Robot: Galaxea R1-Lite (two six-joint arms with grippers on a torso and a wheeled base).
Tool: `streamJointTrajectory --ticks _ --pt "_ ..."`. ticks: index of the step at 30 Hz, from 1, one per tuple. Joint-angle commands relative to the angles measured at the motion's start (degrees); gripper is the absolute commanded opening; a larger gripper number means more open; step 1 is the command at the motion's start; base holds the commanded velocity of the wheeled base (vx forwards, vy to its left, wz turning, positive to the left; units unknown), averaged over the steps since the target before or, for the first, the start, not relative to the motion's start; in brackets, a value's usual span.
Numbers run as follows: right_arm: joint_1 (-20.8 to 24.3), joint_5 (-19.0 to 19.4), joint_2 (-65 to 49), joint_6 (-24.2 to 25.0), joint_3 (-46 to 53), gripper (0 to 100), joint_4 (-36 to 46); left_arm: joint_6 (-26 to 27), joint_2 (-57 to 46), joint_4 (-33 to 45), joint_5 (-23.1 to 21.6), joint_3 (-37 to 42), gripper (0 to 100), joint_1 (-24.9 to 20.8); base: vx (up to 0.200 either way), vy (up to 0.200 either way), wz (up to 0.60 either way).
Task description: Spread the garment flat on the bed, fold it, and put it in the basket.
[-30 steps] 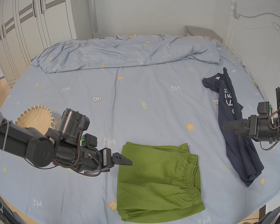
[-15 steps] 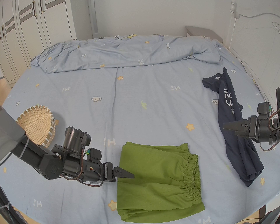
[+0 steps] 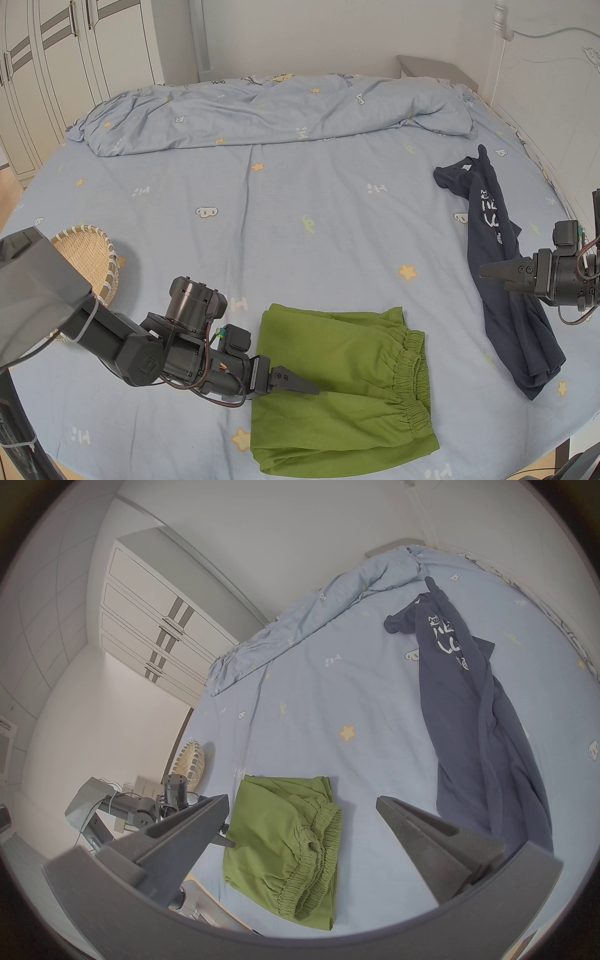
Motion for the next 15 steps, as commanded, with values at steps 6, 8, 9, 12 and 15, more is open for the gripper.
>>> streamJointTrajectory --ticks 6,8,9,12,15 --pt "0.0 -0.1 -2.0 0.0 -0.2 100 0.0 0.0 5.0 0.0 -0.5 -3.6 100 -2.9 0.000 0.000 0.00" --pt "0.0 0.0 -2.1 0.0 -0.3 100 0.1 -0.1 5.1 0.0 -0.6 -4.2 100 -3.5 0.000 0.000 0.00" --pt "0.0 0.0 -2.1 0.0 -0.3 100 0.1 -0.1 5.1 0.0 -0.6 -4.2 100 -3.5 0.000 0.000 0.00" --pt "0.0 0.0 -2.0 0.0 -0.2 100 0.0 -0.1 4.7 0.0 -0.6 -4.2 100 -3.7 0.000 0.000 0.00" --pt "0.0 0.0 -2.0 0.0 -0.2 100 0.0 -0.1 4.6 -0.1 -0.6 -4.2 0 -3.7 0.000 0.000 0.00"
